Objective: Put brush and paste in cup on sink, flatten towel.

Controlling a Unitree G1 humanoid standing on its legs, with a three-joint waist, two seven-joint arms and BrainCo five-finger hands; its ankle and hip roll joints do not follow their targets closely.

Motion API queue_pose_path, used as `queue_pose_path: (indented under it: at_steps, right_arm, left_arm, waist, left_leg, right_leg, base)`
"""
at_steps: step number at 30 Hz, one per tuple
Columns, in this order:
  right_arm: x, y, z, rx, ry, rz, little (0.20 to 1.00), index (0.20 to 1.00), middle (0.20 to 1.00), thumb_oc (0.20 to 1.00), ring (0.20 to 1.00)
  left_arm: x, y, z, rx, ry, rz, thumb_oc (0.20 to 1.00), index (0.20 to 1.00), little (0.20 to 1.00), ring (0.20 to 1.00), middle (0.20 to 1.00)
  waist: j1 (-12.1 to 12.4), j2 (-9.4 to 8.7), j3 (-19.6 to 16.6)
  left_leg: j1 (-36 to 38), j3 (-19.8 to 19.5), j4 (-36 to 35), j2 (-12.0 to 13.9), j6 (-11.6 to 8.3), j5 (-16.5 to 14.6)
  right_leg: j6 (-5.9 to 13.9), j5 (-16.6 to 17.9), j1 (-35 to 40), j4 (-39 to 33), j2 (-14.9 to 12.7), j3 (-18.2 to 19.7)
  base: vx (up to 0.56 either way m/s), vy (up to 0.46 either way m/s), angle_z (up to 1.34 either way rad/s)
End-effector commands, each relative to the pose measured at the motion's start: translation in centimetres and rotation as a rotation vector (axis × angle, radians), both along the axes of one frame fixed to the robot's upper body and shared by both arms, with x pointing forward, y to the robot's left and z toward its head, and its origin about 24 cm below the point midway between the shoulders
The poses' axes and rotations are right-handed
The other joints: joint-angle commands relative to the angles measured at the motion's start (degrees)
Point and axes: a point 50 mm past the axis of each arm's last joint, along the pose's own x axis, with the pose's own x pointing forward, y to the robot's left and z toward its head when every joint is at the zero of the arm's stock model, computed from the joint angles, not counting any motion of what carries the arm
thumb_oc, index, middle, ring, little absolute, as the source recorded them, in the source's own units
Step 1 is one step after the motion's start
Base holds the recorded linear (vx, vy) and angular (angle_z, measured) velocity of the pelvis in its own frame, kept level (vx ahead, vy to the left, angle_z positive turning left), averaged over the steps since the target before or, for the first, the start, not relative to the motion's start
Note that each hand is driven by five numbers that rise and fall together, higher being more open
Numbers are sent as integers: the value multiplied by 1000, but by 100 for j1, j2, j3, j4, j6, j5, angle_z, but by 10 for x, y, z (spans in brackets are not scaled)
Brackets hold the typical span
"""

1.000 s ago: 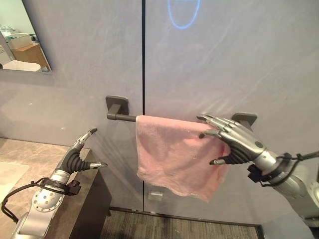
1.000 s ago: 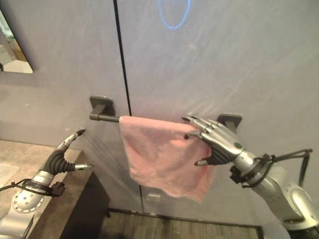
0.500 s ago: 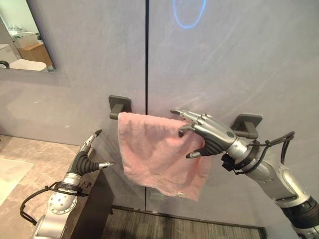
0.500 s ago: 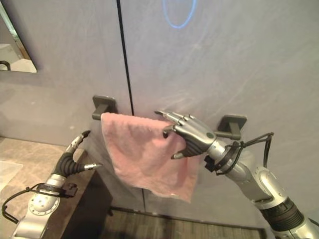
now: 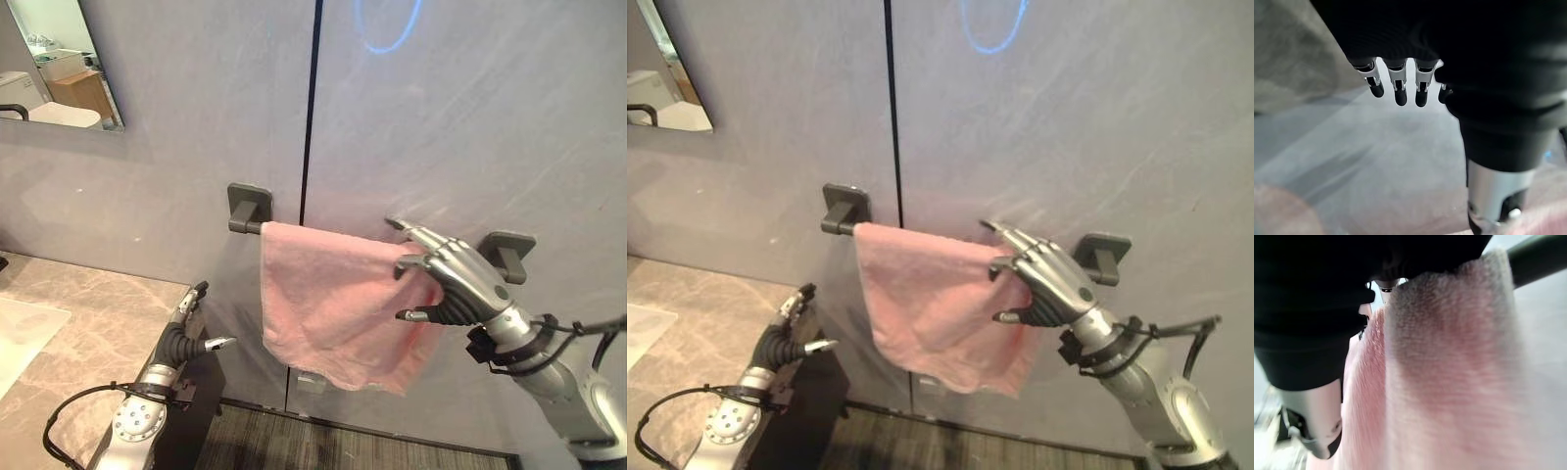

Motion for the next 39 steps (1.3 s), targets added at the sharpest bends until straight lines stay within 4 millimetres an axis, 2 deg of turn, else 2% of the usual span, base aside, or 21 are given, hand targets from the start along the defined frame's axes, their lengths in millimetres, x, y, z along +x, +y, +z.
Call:
queue_pose_path:
  at_steps: [1, 6, 15, 20, 25, 26, 27, 28, 29, 30, 31, 32, 36, 39]
  right_arm:
    - [14, -38, -29, 175, 174, -183, 1000, 1000, 1000, 1000, 1000]
    - [13, -33, -40, 537, 227, -111, 1000, 1000, 1000, 1000, 1000]
    - [22, -5, -7, 687, 152, 167, 1000, 1000, 1000, 1000, 1000]
    - [20, 10, 27, 828, 39, 347, 1000, 1000, 1000, 1000, 1000]
    - [18, 6, 26, 895, 60, 374, 1000, 1000, 1000, 1000, 1000]
    - [16, 4, 26, 880, 62, 360, 1000, 1000, 1000, 1000, 1000]
    - [13, -3, 21, 838, 73, 306, 1000, 1000, 1000, 1000, 1000]
    - [13, -3, 21, 839, 73, 307, 1000, 1000, 1000, 1000, 1000]
    - [13, -7, 15, 836, 97, 285, 1000, 1000, 1000, 1000, 1000]
    - [13, -7, 15, 837, 98, 287, 1000, 1000, 1000, 1000, 1000]
    - [13, -8, 13, 831, 107, 284, 1000, 1000, 1000, 1000, 1000]
    - [13, -10, 11, 799, 127, 268, 1000, 1000, 1000, 1000, 1000]
    - [14, -12, 8, 730, 168, 263, 1000, 1000, 1000, 1000, 1000]
    - [16, -12, 7, 704, 185, 259, 1000, 1000, 1000, 1000, 1000]
  left_arm:
    - [12, -6, 13, -49, -95, -10, 1000, 1000, 1000, 1000, 1000]
    - [12, -15, 3, -75, -61, -25, 1000, 1000, 1000, 1000, 1000]
    - [17, -27, -2, -103, -55, -54, 1000, 1000, 1000, 1000, 1000]
    - [20, -30, -7, -100, -38, -36, 1000, 1000, 1000, 1000, 1000]
    - [21, -27, 1, -84, -79, -19, 1000, 1000, 1000, 1000, 1000]
    - [22, -25, 11, -63, -125, -23, 1000, 1000, 1000, 1000, 1000]
    - [21, -16, 53, 2, -316, -27, 1000, 1000, 1000, 1000, 1000]
    - [21, -16, 53, 4, -316, -26, 1000, 1000, 1000, 1000, 1000]
    - [17, -8, 83, 138, -458, -11, 1000, 1000, 1000, 1000, 1000]
    - [17, -8, 83, 141, -458, -9, 1000, 1000, 1000, 1000, 1000]
    - [15, -5, 95, 229, -515, -3, 1000, 1000, 1000, 1000, 1000]
    - [12, 2, 124, 426, -654, 16, 1000, 1000, 1000, 1000, 1000]
    - [3, 13, 159, 560, -819, 91, 1000, 1000, 1000, 1000, 1000]
    - [-1, 16, 169, 614, -859, 107, 1000, 1000, 1000, 1000, 1000]
  waist:
    - [-58, 259, 271]
    - [-89, 330, 284]
    - [-2, 370, 288]
    - [60, 349, 264]
    - [50, 318, 252]
    - [50, 312, 248]
    - [81, 304, 252]
    - [77, 296, 247]
    - [110, 296, 254]
    - [104, 285, 252]
    - [115, 280, 255]
    - [152, 289, 255]
    - [230, 296, 245]
    - [236, 306, 243]
  left_leg:
    - [86, 63, 54, -85, 115, 57]
    - [98, 136, 54, -96, 126, 58]
    - [168, 336, 54, -111, 126, 47]
    - [170, 410, 54, -103, 109, 52]
    - [162, 397, 54, -87, 89, 61]
    - [159, 387, 54, -83, 82, 61]
    - [184, 338, 54, -70, 59, 32]
    - [168, 340, 54, -71, 61, 56]
    - [184, 314, 54, -61, 41, 28]
    - [170, 316, 54, -63, 43, 54]
    - [174, 305, 54, -60, 36, 51]
    - [190, 276, 54, -50, 9, 22]
    - [132, 230, 54, -28, -31, 77]
    - [122, 194, 54, -28, -42, 82]
  right_leg:
    - [199, 138, 190, 53, -81, -81]
    - [204, 152, 126, 48, -97, -11]
    - [231, 220, 49, 40, -95, 115]
    - [248, 259, 11, 40, -86, 110]
    - [237, 254, 25, 40, -68, 66]
    - [234, 243, 34, 40, -65, 55]
    - [241, 194, 102, 40, -73, -22]
    - [231, 211, 86, 40, -75, -20]
    - [239, 171, 125, 40, -73, -70]
    - [229, 189, 110, 40, -75, -68]
    - [228, 180, 123, 40, -75, -85]
    - [238, 138, 161, 40, -74, -118]
    - [223, 132, 166, 40, -75, -198]
    - [221, 119, 185, 40, -77, -237]
  base:
    - [-3, 0, -9]
    - [1, -1, -14]
    - [5, -3, -13]
    - [6, -4, -8]
    - [0, 0, 0]
    - [48, -13, -1]
    - [33, -14, -1]
    - [51, -12, 1]
    - [0, 0, 0]
    - [18, -8, 6]
    - [20, -6, 7]
    - [36, -6, 7]
    - [6, -9, 5]
    - [11, -6, 12]
